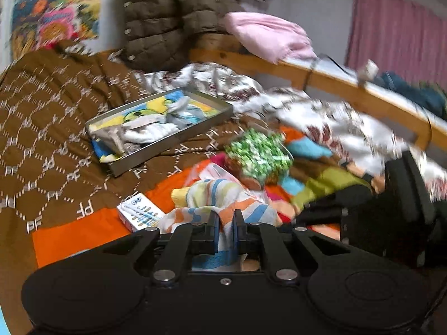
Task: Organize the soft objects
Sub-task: 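Lift the striped towel and black strap and carry both over the frog tray, then lower the towel and strap into the frog tray and open both grippers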
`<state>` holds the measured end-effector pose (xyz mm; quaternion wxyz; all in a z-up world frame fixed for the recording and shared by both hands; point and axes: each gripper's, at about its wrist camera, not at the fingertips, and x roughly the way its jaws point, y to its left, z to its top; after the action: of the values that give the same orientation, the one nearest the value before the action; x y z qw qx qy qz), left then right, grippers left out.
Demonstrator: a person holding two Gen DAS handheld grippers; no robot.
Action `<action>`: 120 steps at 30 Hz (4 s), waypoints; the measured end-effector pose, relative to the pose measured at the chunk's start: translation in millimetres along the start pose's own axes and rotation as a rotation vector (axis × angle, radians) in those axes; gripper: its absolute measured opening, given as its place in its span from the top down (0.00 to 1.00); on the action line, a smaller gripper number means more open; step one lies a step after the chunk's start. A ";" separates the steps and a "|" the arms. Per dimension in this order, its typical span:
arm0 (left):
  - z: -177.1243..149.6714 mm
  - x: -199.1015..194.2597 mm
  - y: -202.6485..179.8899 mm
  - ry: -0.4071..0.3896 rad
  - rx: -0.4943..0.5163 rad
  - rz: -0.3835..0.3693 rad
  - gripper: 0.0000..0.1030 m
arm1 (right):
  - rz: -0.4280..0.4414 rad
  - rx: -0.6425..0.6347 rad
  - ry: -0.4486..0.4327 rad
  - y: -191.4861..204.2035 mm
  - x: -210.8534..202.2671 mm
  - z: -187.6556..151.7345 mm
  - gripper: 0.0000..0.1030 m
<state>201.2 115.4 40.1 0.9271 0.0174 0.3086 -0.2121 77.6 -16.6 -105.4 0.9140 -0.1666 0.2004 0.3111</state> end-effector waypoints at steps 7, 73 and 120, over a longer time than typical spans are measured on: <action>7.7 -1.8 34.4 -0.012 -0.180 0.056 0.91 | 0.003 0.004 -0.003 4.7 1.7 2.6 1.00; 153.8 155.3 148.4 -0.357 -0.364 0.144 0.92 | -0.288 -0.048 -0.110 -159.9 147.8 236.7 1.00; 110.1 240.1 180.5 -0.153 -0.423 0.423 0.77 | -0.285 0.186 0.202 -222.3 305.8 143.4 0.84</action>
<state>509.1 169.7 -27.7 0.9542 -0.1280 0.2649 0.0538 478.6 31.4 -85.2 0.9355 -0.1385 0.2932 0.1406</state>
